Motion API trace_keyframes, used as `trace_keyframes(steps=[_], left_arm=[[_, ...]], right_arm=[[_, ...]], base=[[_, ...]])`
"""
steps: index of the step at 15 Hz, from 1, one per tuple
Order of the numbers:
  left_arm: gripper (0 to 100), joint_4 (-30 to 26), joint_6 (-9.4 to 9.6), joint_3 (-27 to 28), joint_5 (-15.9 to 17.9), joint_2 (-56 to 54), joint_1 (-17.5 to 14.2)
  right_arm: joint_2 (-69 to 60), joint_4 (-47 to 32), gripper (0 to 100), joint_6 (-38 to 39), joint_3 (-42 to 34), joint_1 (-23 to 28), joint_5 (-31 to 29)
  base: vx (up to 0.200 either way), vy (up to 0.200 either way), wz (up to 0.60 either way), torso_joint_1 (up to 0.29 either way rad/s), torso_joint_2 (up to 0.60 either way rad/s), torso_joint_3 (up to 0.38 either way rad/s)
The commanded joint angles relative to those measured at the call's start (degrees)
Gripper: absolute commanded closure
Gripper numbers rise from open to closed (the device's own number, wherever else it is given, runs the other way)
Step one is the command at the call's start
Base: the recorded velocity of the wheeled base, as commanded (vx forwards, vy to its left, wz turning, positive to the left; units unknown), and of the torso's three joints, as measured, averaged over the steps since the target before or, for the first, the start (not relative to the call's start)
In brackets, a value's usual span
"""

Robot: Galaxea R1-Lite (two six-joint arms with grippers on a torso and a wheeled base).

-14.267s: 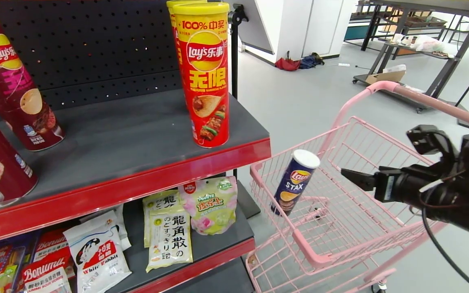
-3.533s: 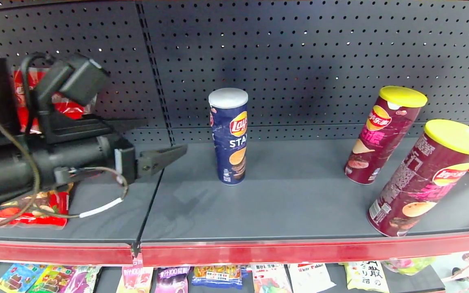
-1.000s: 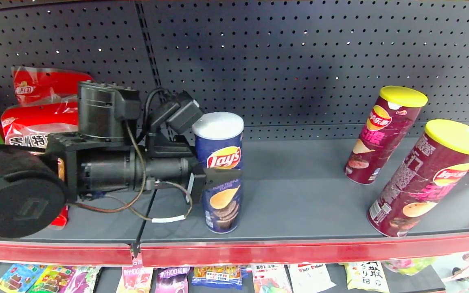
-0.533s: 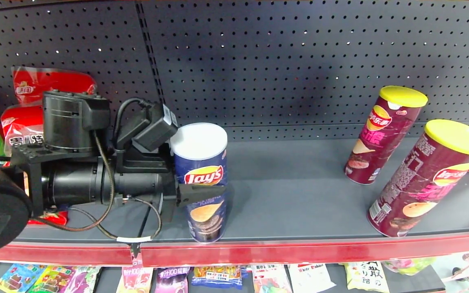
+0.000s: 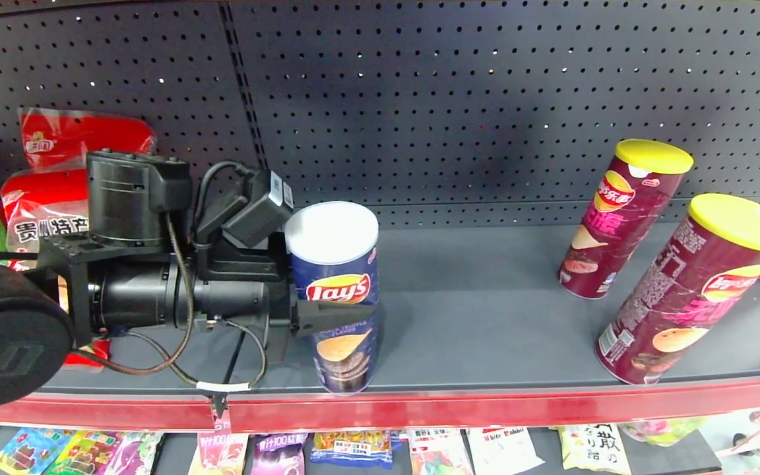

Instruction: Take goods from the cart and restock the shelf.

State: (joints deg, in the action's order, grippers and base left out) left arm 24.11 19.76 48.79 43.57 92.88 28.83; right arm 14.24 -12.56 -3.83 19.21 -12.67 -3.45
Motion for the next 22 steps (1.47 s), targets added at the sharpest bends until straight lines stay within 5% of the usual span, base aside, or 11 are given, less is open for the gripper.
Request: trace_keyframes(steps=[1,12,13,17,22], left_arm=[[100,-0.03,0.01,-0.18,0.2,0.37,-0.09],[100,-0.29,-0.25,-0.27,0.46,0.81,-0.97],[0,-0.29,-0.16,-0.36,0.46,0.81,-1.06],[0,-0.03,0.01,-2.56,0.29,-0.77,-2.11],[0,-0.65,-0.16,-14.42,-0.33,-12.11,-7.82]], right_arm=[[0.53,-0.01,100,-0.04,0.3,0.01,-0.07],[2.11,-0.01,100,-0.3,0.83,0.01,0.02],[2.2,-0.01,100,-0.3,0.83,-0.08,0.02],[2.55,-0.01,100,-0.3,0.74,-0.25,0.37],[8.17,-0.01,100,-0.39,4.52,-2.54,4.94]], base=[[0.0,0.0,0.0,0.0,0.0,0.0],[0.0,0.0,0.0,0.0,0.0,0.0],[0.0,0.0,0.0,0.0,0.0,0.0],[0.0,0.0,0.0,0.0,0.0,0.0],[0.0,0.0,0.0,0.0,0.0,0.0]])
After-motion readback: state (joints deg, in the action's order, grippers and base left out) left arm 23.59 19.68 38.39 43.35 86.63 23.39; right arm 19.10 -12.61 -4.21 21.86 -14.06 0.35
